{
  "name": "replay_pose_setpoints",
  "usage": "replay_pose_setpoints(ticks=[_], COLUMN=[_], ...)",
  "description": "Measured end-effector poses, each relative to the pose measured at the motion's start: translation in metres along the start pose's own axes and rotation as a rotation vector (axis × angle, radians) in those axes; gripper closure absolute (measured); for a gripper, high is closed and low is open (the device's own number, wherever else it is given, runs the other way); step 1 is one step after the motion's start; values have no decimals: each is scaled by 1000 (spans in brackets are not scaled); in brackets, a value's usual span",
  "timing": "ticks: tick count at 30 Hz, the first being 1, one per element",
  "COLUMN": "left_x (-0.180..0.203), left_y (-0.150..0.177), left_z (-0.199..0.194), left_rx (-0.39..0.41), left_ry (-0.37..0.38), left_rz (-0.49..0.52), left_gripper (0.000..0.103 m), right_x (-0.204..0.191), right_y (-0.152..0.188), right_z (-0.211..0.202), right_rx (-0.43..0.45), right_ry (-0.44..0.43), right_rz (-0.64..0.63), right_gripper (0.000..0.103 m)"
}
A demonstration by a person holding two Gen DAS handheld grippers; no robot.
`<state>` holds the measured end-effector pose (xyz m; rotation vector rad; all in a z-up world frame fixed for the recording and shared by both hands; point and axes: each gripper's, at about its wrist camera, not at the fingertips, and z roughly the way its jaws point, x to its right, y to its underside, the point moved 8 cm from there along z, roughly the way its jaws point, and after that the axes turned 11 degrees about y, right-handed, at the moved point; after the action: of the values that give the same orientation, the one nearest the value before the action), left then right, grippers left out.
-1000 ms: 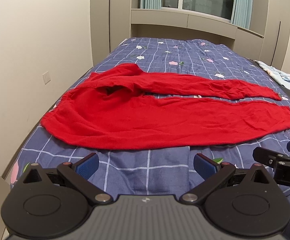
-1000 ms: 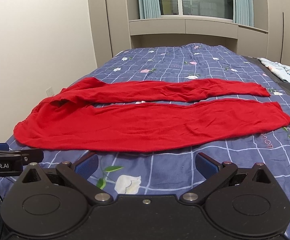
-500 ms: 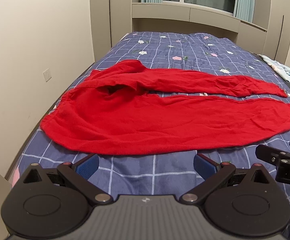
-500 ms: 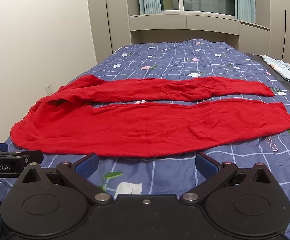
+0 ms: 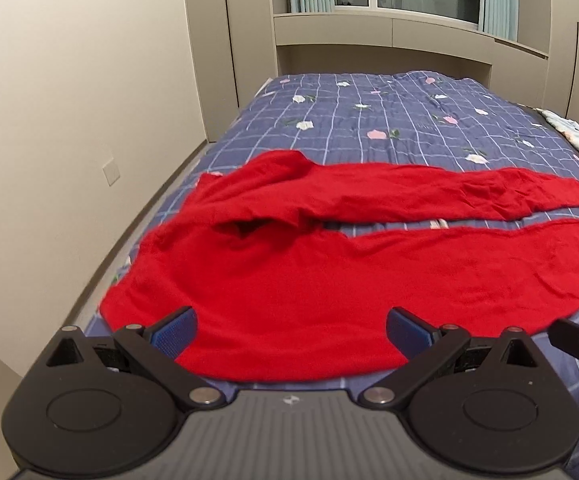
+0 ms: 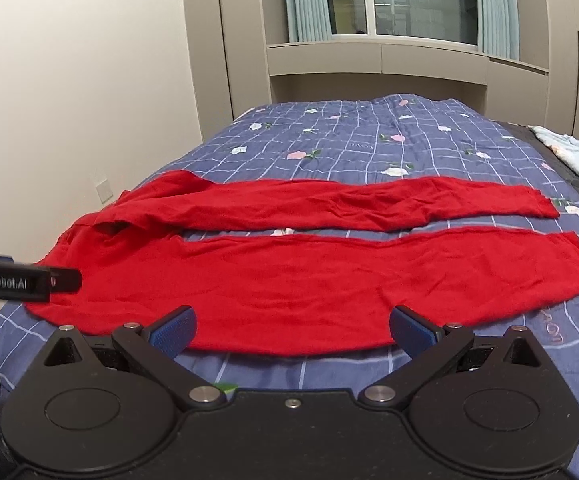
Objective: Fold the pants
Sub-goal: 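Reach both tools to the waistband of the red pants and close both grippers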
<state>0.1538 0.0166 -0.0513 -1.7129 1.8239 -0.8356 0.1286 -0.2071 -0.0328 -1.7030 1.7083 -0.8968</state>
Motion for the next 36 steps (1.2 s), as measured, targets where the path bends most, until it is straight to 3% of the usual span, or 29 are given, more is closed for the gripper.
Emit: replay_pose_setpoints(ticks=[11,18,22,25,31,36], left_x=[-25,-63,-97,-119,-132,-116], left_y=[-51,-102,-136,-157,-179,-183], left_z=[36,75,95,117,180,226], left_rx=[19,22,51,52,-41,-122], left_ry=[-26,-35,-51,-34,118,292], left_rz=[62,76,91,183,364,384], left_gripper=[0,0,0,0,0,0], right_x=[16,17,13,12,16,25], right_y=[-29,-68,-89,-106,-126,-137], right_z=[39,90,124,147,213,267], right_rx=[10,-6,-30,-12,-65,-140], right_ry=[-18,-125,-187,-199,-235,-269], right_rz=[-30,-65,-138,-240,-408,-412], right_gripper=[0,0,0,0,0,1])
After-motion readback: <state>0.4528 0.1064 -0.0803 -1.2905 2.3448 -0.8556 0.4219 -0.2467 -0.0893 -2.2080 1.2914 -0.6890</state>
